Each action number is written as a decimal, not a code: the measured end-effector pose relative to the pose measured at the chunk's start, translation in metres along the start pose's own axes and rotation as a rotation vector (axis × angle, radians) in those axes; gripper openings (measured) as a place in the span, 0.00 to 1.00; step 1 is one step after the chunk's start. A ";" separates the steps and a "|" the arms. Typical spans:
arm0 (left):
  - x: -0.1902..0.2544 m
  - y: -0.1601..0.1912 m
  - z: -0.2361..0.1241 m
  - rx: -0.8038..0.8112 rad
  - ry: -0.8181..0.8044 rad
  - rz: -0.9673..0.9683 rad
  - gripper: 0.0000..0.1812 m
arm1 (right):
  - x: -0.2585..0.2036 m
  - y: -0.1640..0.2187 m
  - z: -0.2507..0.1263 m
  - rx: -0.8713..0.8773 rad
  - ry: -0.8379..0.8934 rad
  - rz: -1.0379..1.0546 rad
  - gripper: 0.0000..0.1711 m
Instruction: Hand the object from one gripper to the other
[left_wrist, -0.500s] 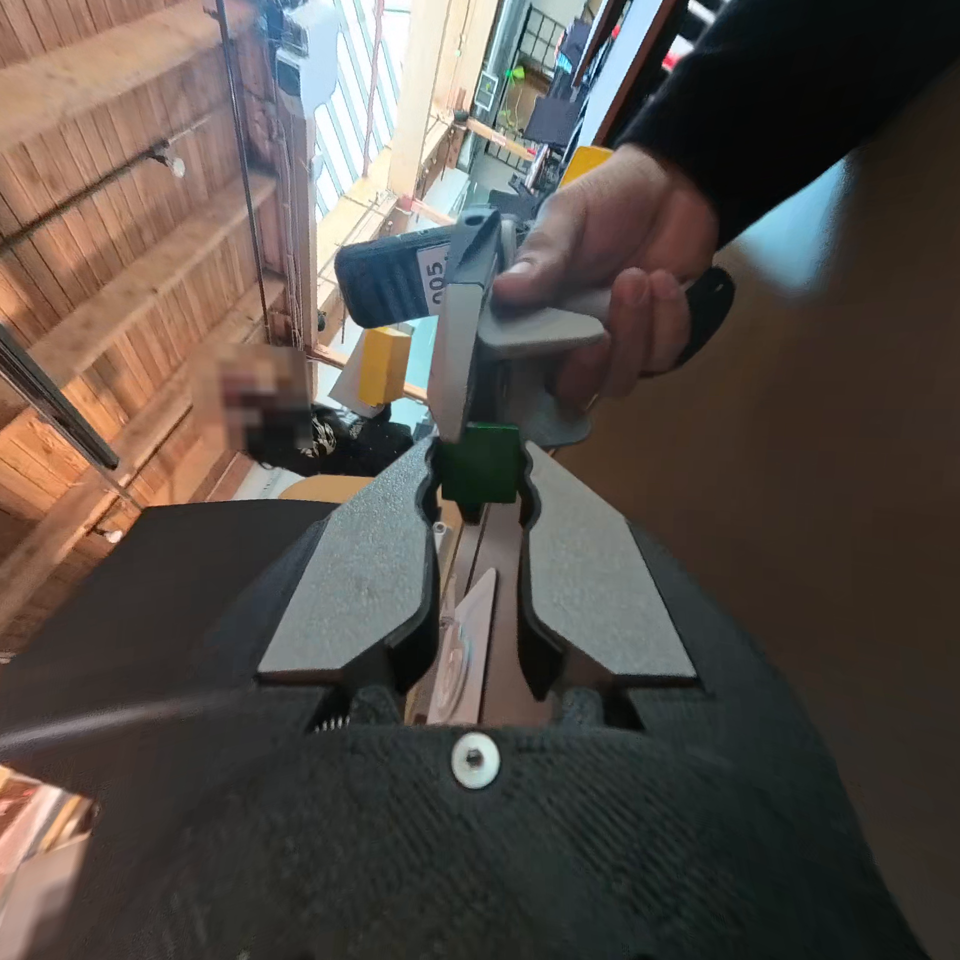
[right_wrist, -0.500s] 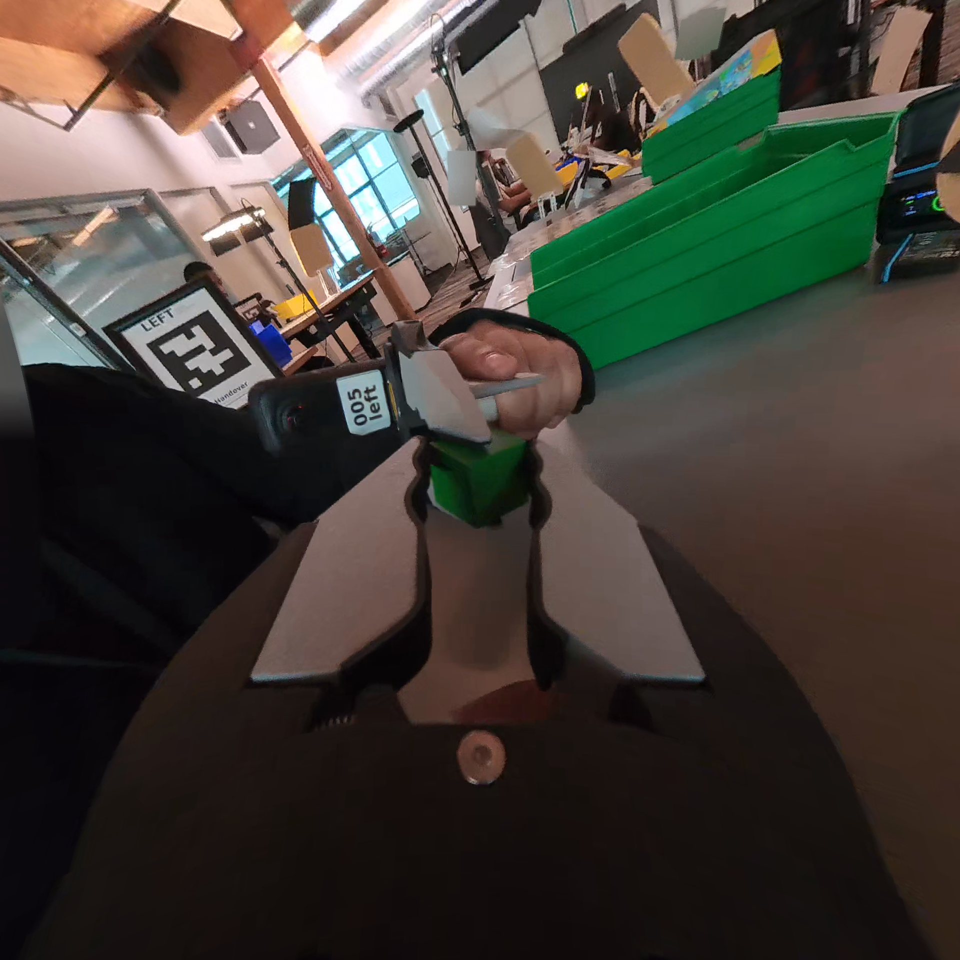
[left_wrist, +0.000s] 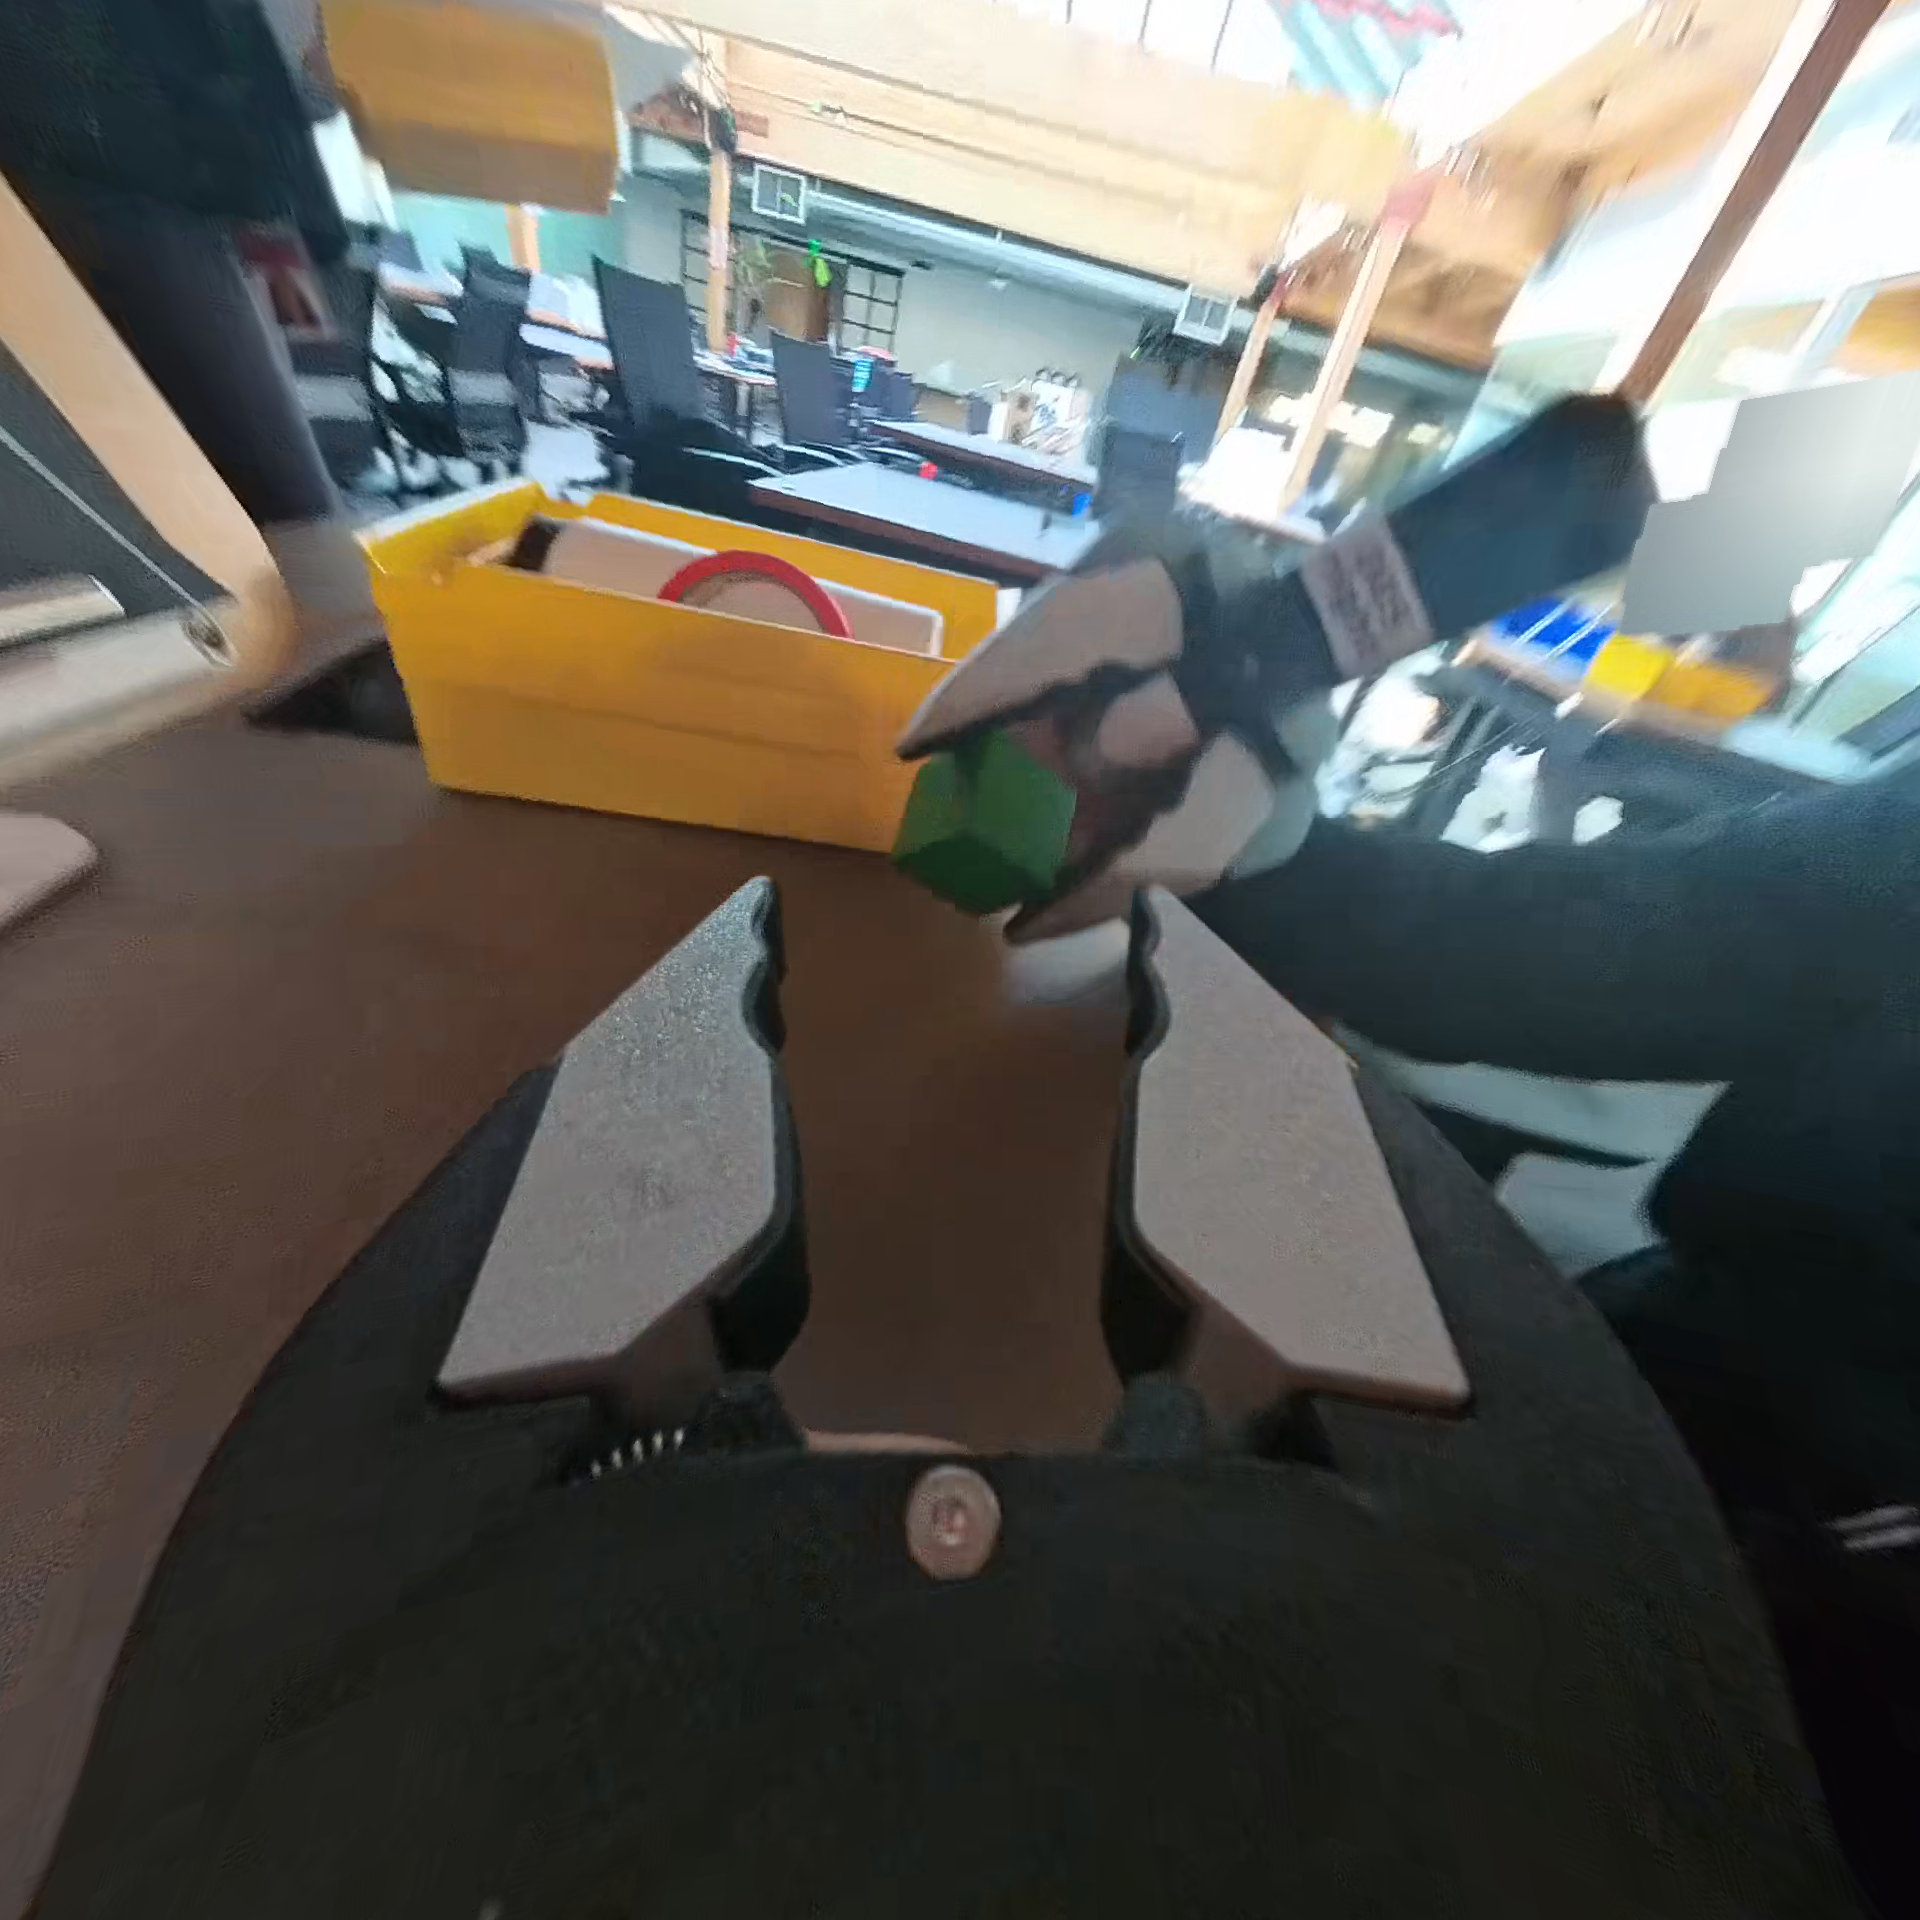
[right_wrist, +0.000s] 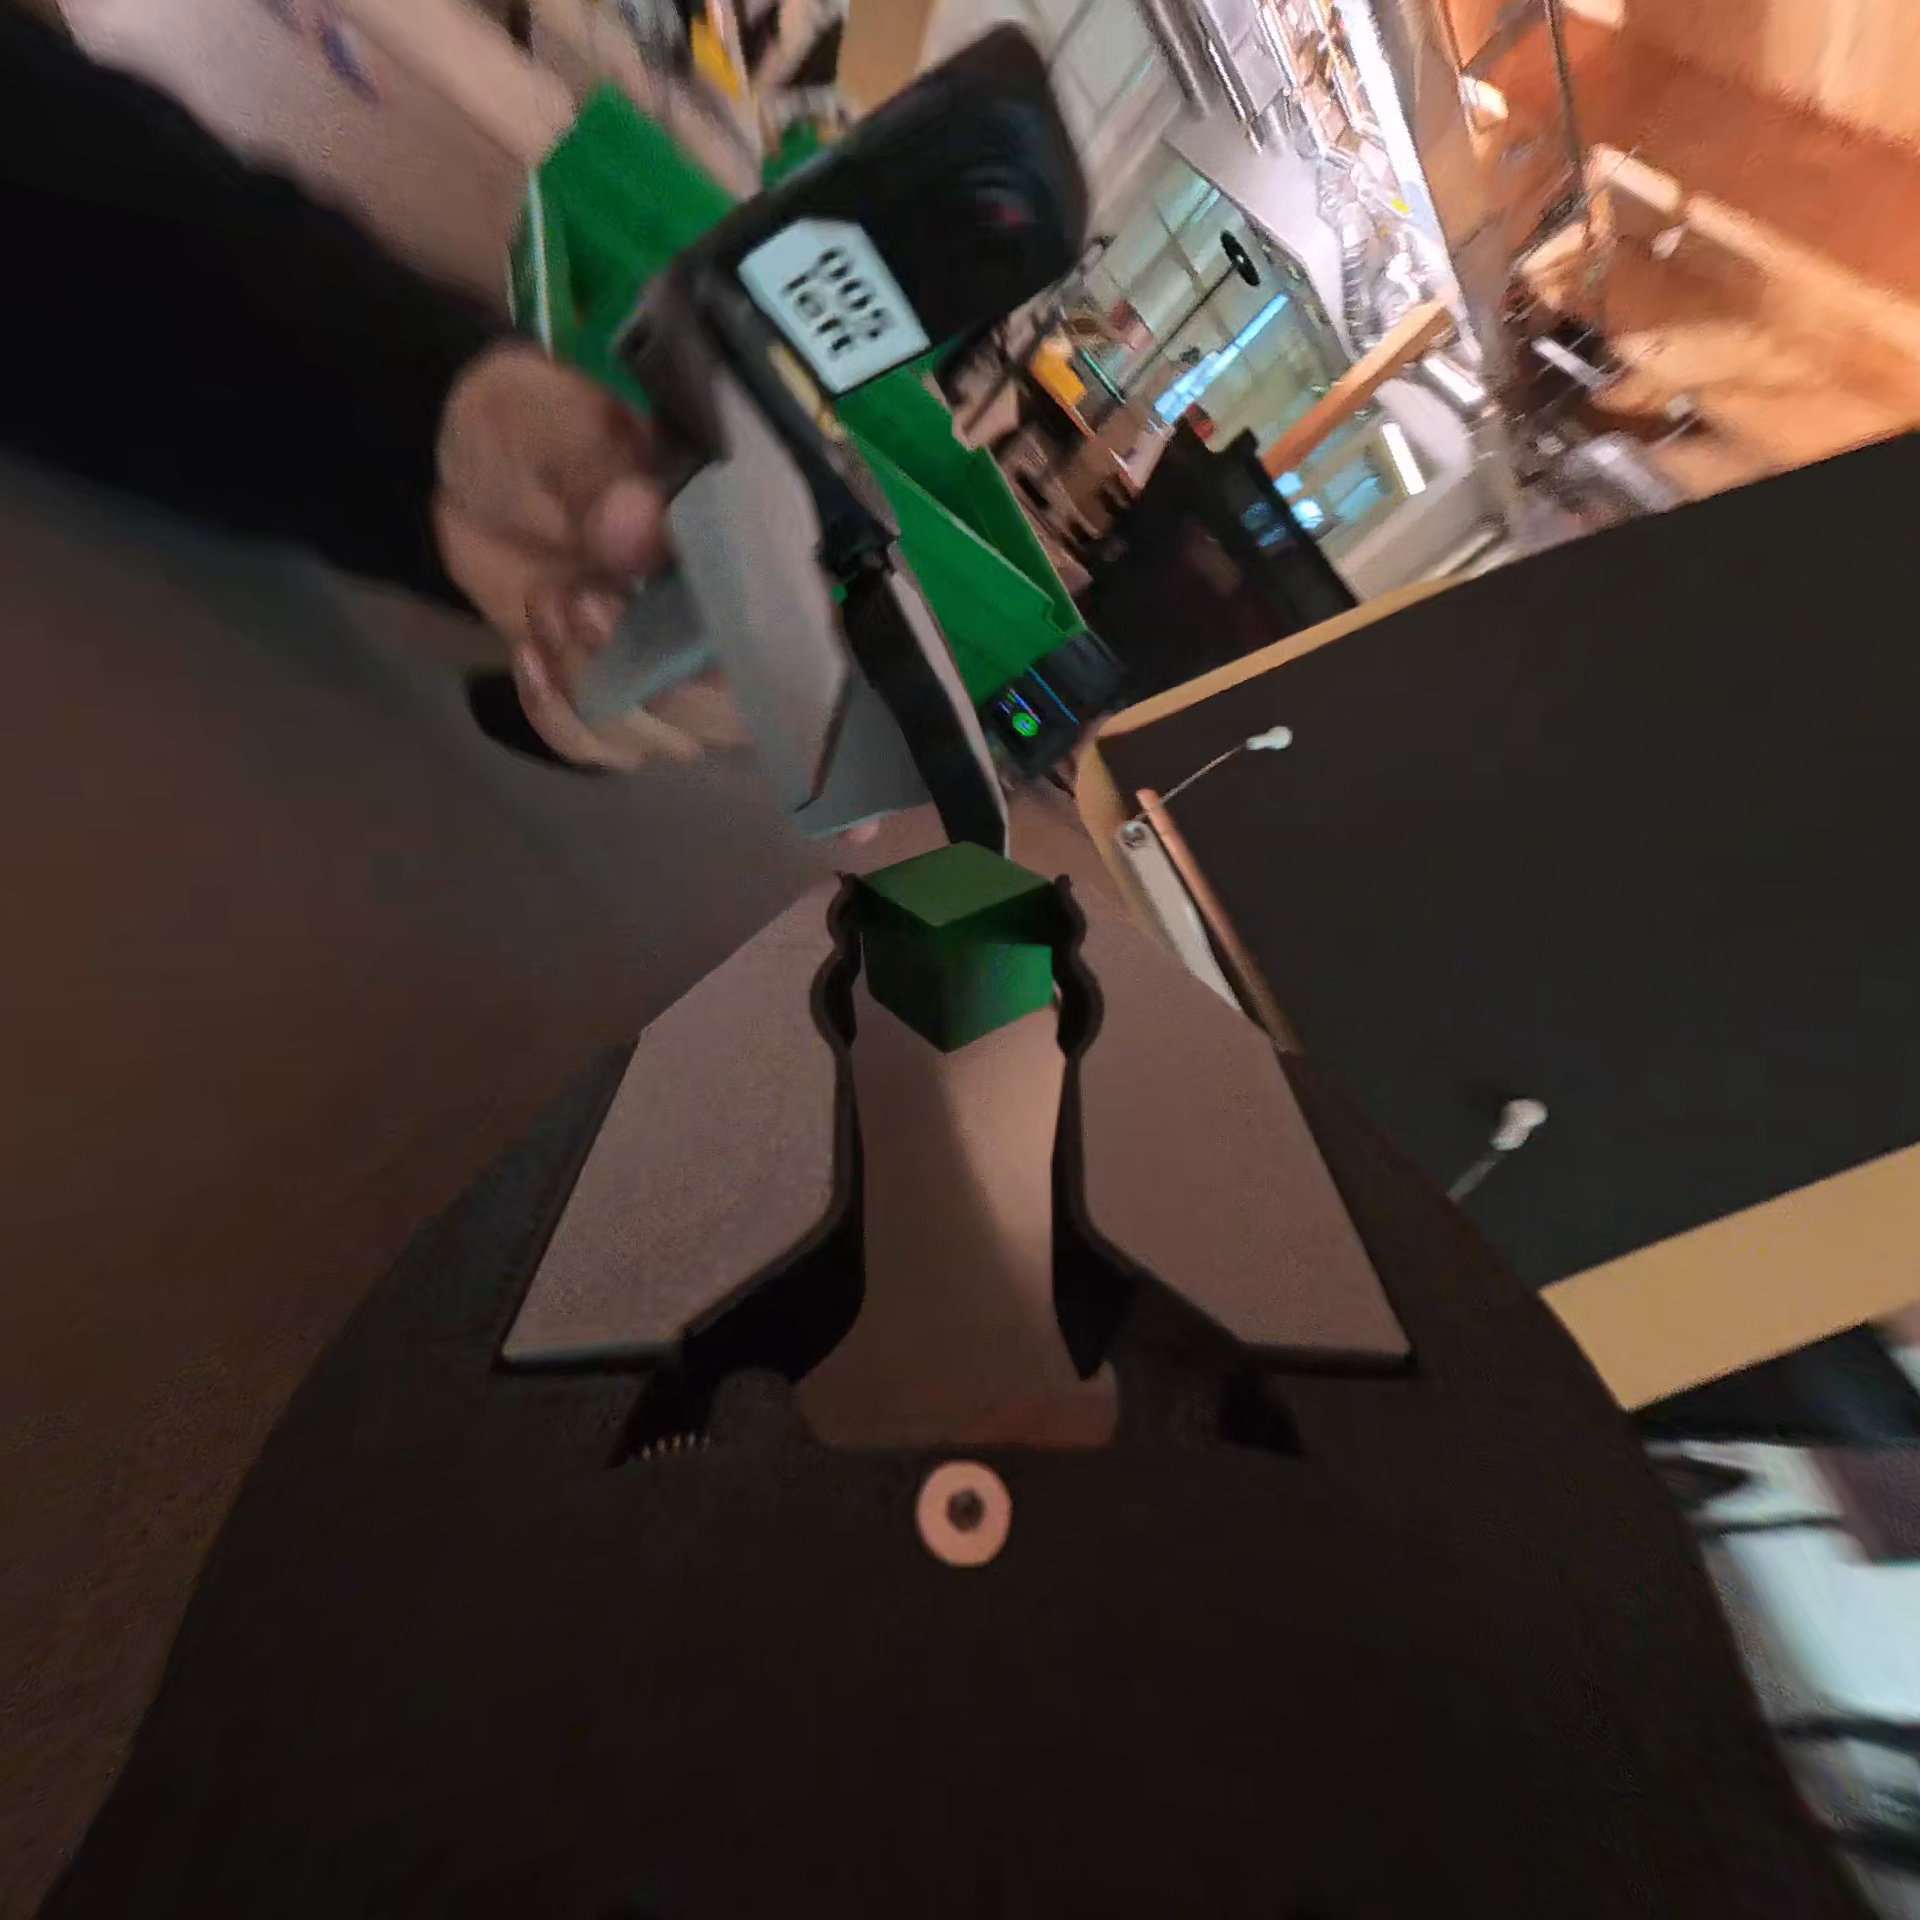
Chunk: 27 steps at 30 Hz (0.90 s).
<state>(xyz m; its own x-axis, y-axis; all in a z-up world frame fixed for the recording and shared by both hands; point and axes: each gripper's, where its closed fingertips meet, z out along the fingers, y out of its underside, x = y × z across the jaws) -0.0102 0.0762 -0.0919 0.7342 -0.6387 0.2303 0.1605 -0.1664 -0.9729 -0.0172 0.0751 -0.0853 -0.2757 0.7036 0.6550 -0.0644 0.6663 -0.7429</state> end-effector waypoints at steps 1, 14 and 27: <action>0.000 0.002 0.001 0.001 0.027 -0.070 0.35 | -0.004 0.003 0.003 -0.037 0.030 -0.101 0.19; -0.030 0.032 0.003 -0.186 -0.188 0.151 0.15 | -0.023 0.023 0.015 -0.124 -0.071 0.057 0.19; -0.062 0.031 -0.001 -0.511 -0.704 0.968 0.14 | -0.009 0.032 0.028 -0.066 -0.226 0.863 0.25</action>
<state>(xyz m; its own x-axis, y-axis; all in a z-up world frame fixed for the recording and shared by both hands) -0.0511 0.1095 -0.1365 0.6213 -0.1568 -0.7677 -0.7791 -0.2274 -0.5841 -0.0440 0.0837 -0.1189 -0.3852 0.9058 -0.1764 0.3064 -0.0548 -0.9503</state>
